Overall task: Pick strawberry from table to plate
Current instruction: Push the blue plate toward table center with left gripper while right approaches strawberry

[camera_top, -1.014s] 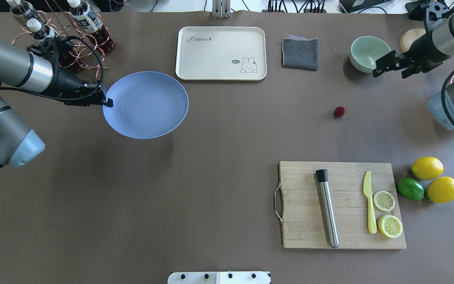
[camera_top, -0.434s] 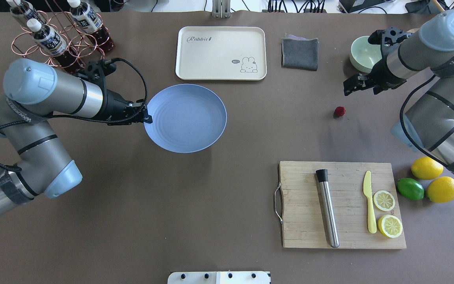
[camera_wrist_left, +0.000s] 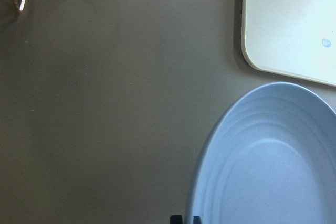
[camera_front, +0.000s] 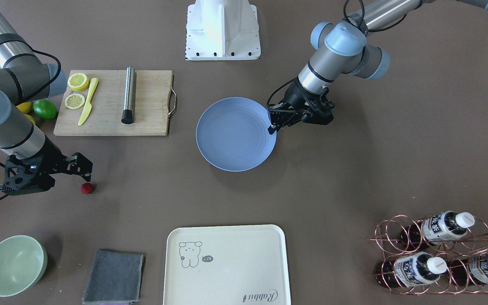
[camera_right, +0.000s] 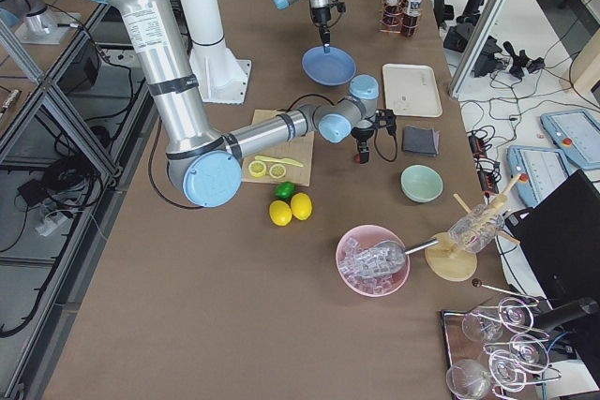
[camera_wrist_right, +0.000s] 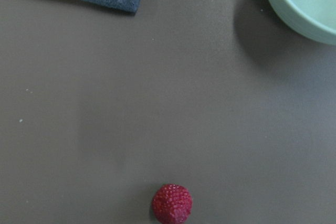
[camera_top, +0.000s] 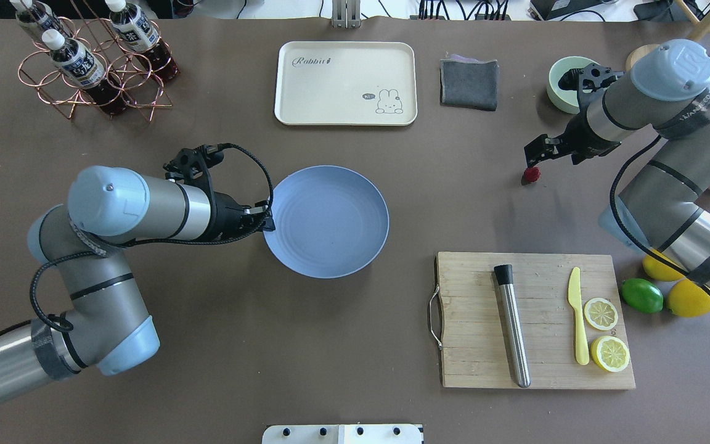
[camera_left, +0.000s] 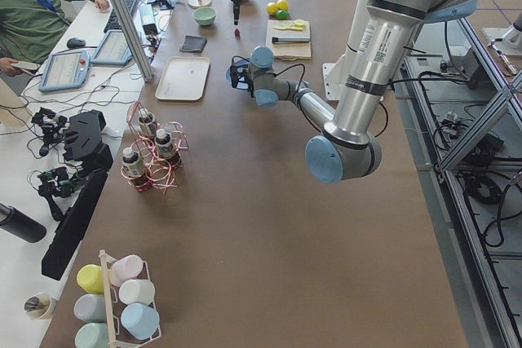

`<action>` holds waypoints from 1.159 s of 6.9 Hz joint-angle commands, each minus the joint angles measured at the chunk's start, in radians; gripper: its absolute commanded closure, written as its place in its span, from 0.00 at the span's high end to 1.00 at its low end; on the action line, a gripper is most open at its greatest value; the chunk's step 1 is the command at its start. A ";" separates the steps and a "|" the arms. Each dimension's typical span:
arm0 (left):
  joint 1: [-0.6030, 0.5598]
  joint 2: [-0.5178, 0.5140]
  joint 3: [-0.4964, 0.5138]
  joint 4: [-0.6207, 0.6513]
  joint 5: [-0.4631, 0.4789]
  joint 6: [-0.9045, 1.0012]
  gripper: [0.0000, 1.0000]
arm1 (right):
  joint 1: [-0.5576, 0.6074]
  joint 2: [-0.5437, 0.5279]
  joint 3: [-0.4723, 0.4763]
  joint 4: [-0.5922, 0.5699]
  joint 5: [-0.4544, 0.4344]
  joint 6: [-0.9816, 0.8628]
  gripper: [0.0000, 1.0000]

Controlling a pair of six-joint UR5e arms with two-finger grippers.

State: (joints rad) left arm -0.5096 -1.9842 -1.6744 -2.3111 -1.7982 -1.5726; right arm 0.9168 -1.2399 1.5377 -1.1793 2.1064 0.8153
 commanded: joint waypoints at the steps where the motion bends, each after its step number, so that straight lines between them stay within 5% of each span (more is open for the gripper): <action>1: 0.126 -0.030 0.001 0.001 0.138 -0.061 0.00 | -0.015 -0.003 -0.002 0.004 0.000 0.010 1.00; 8: 0.135 -0.027 0.016 -0.002 0.154 -0.061 0.00 | -0.055 0.020 -0.056 0.007 -0.046 0.008 1.00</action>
State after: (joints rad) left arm -0.3745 -2.0130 -1.6596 -2.3120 -1.6445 -1.6349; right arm 0.8667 -1.2206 1.4916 -1.1738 2.0647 0.8243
